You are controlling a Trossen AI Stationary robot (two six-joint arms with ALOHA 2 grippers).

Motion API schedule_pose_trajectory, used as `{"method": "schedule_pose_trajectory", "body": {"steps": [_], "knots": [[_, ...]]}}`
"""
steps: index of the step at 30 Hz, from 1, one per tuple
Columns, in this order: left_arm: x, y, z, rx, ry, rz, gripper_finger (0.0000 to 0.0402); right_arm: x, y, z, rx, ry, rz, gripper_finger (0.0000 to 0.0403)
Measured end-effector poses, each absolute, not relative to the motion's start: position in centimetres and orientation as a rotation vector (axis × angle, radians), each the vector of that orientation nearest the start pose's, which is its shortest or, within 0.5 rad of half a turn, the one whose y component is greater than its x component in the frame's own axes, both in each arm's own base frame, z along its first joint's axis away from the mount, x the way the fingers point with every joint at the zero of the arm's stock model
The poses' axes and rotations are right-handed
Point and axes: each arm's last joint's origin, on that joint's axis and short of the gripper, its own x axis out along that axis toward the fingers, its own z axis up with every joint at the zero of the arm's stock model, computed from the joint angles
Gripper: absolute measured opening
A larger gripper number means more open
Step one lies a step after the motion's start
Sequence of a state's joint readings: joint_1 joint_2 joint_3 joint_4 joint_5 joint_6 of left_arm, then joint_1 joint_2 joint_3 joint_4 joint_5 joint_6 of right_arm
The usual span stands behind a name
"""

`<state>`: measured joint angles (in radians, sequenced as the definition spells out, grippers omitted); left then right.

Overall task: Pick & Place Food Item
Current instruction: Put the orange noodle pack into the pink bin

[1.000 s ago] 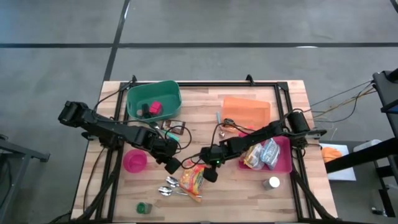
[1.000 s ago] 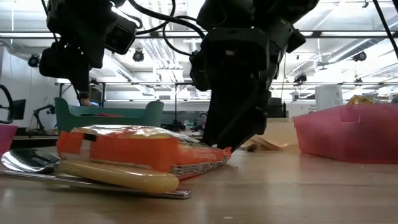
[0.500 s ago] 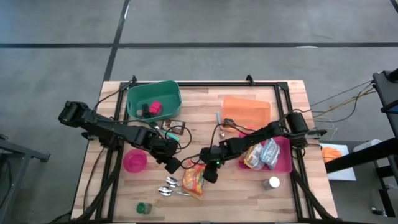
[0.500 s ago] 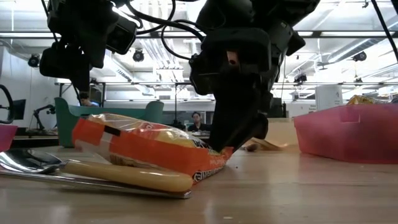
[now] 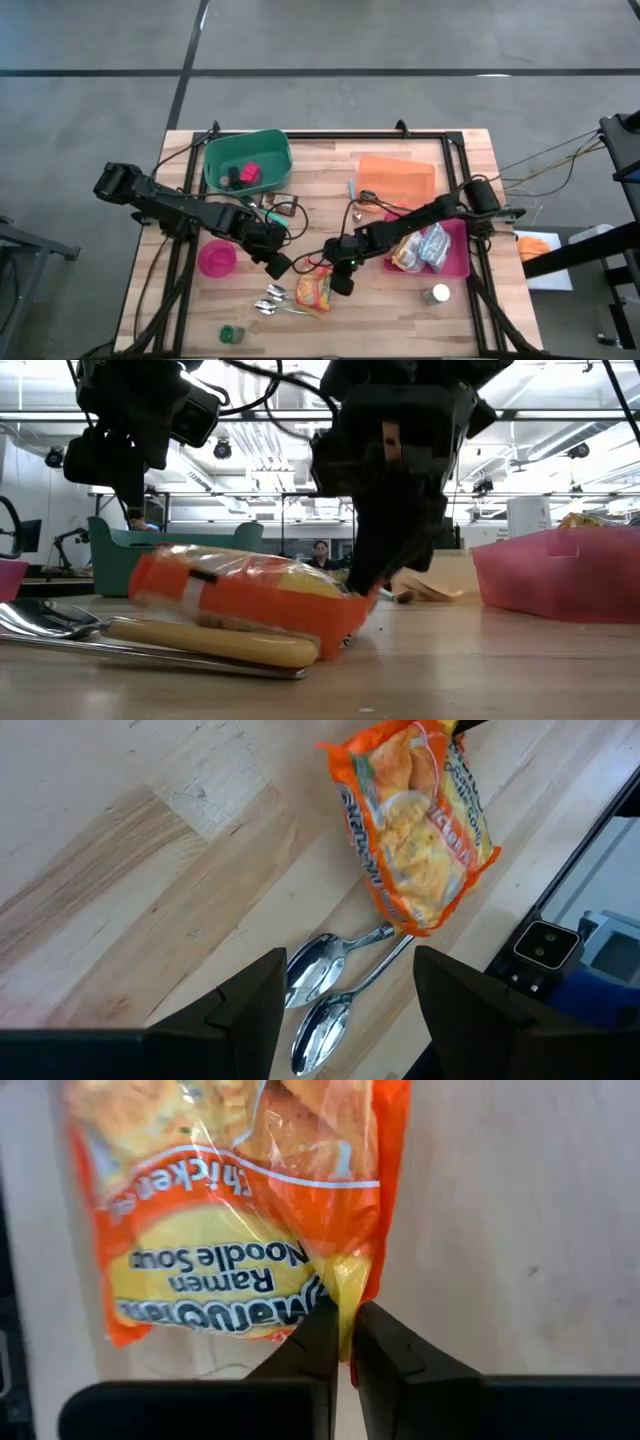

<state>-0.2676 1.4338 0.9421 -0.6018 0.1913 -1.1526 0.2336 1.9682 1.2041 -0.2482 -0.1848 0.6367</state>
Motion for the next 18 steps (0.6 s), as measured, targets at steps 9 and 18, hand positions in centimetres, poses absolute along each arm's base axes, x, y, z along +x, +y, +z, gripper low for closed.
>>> {"method": "schedule_pose_trajectory", "body": {"steps": [9,18], "knots": [[26.1,-7.7,21.7,-0.966,1.203,0.265,0.0219,36.8,9.2,17.0,0.502,1.087,0.041,0.0014],[26.1,-7.7,21.7,-0.966,1.203,0.265,0.0219,34.5,8.5,21.5,0.457,1.047,0.013,0.0013]]}}
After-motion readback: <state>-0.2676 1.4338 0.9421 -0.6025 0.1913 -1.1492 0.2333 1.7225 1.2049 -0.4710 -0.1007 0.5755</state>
